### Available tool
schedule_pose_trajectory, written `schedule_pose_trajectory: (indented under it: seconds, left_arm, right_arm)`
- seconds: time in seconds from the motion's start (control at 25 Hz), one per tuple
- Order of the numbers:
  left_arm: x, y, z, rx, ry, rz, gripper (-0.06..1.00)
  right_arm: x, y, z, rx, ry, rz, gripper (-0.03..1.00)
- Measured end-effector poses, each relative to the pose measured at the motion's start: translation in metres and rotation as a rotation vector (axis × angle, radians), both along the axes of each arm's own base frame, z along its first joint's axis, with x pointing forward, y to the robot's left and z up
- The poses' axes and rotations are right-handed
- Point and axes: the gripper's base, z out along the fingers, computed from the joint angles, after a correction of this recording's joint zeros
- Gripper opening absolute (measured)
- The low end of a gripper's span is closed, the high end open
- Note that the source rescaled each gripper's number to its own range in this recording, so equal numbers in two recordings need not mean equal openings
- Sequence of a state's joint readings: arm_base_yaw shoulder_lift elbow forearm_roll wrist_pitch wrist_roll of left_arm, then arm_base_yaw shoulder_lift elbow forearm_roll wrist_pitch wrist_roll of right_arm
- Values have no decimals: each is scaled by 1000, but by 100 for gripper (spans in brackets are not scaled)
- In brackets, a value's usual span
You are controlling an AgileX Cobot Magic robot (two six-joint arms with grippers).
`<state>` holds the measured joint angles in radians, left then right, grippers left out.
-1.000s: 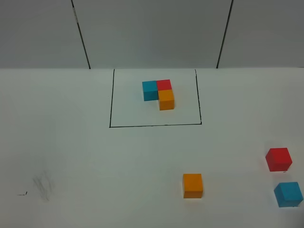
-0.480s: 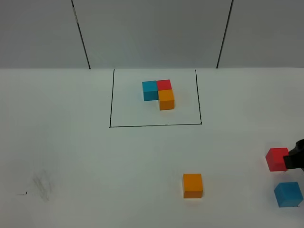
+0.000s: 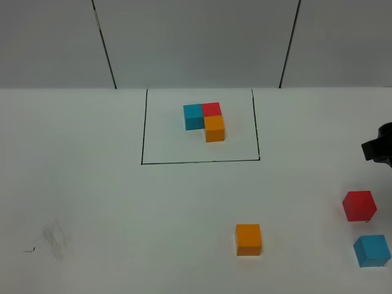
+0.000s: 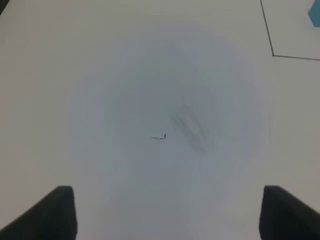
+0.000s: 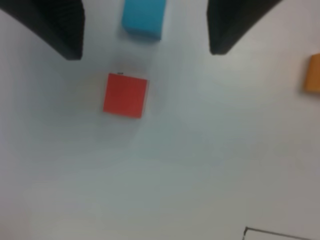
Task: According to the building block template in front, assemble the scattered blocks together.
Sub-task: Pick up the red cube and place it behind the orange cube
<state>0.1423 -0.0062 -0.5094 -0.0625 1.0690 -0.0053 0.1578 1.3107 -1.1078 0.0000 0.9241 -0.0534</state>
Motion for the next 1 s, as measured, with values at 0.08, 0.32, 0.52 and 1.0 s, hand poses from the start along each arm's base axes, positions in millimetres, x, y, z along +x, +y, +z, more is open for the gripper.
schedule_pose_trajectory:
  seconds: [0.08,0.32,0.52,1.0]
  left_arm:
    - [0,0,0,0,0,0,65]
    - [0,0,0,0,0,0,65]
    - [0,0,0,0,0,0,65]
    - [0,0,0,0,0,0,65]
  right_arm:
    - [12,2,2,-4,23,0,17]
    - [44,7,-21,-32,162,12,17]
    - [62,7,-49,-49,244,7,17]
    - [87,-24,-93,-30,330,-119,17]
